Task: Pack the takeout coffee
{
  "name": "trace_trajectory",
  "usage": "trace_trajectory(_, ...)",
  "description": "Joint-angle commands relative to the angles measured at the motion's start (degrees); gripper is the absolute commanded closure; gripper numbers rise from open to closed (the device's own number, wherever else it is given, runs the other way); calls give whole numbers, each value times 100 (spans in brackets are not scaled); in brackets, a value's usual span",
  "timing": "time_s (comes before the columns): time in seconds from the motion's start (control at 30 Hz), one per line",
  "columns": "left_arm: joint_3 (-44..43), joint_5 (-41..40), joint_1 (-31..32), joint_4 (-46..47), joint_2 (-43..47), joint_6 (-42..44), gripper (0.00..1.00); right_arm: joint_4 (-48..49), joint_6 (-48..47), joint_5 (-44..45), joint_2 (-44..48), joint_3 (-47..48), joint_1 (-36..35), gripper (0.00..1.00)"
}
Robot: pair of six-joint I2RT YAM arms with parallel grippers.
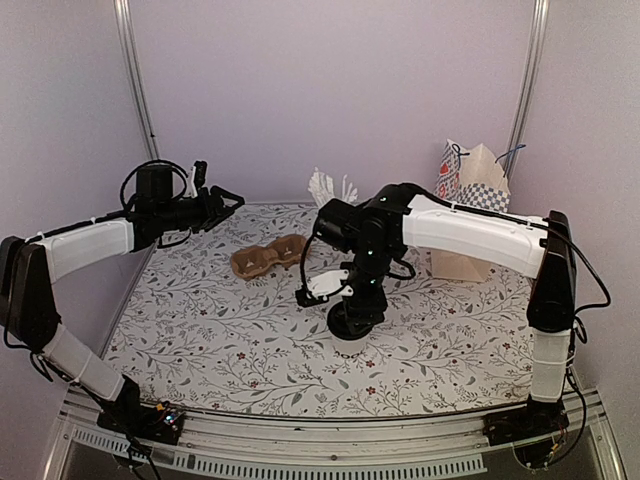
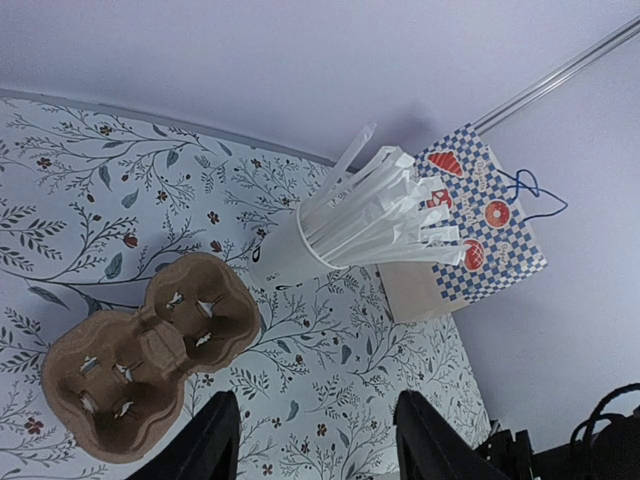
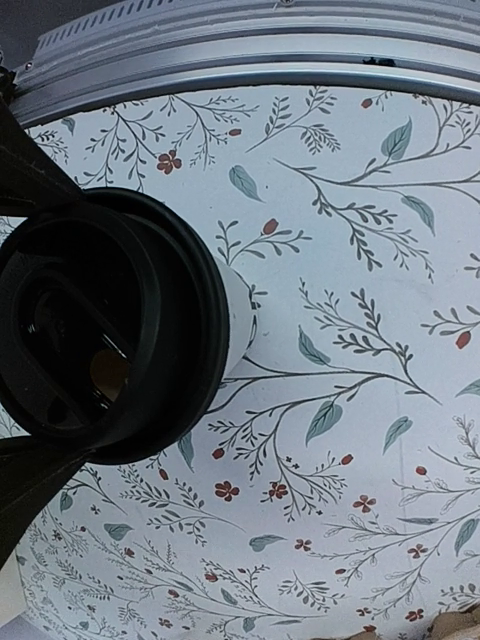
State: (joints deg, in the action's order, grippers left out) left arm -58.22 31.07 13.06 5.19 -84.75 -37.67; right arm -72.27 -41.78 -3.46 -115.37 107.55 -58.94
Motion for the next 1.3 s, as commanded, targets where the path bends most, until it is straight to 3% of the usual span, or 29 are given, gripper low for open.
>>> trace_trajectory(0.0,-15,45,-63,17,90,18,44,-51,56,63,-115,-84,-34,32)
trace_trajectory(0.4,-14,45,-69,17,79,18,44,272,20,-216,-1,-602,206,29)
trace_trajectory(0.93,-351,124,210,-200,162,623,44,278,-85,-388,506,-45,207,15)
trace_trajectory(1.13,-614,-418,1049,-958,379,1073,43,294,-51,-378,863,-165,228,12)
trace_trajectory(1.27,-172,-667,1827,-903,596,876,43,531,85,-810,1239,-402,586,12)
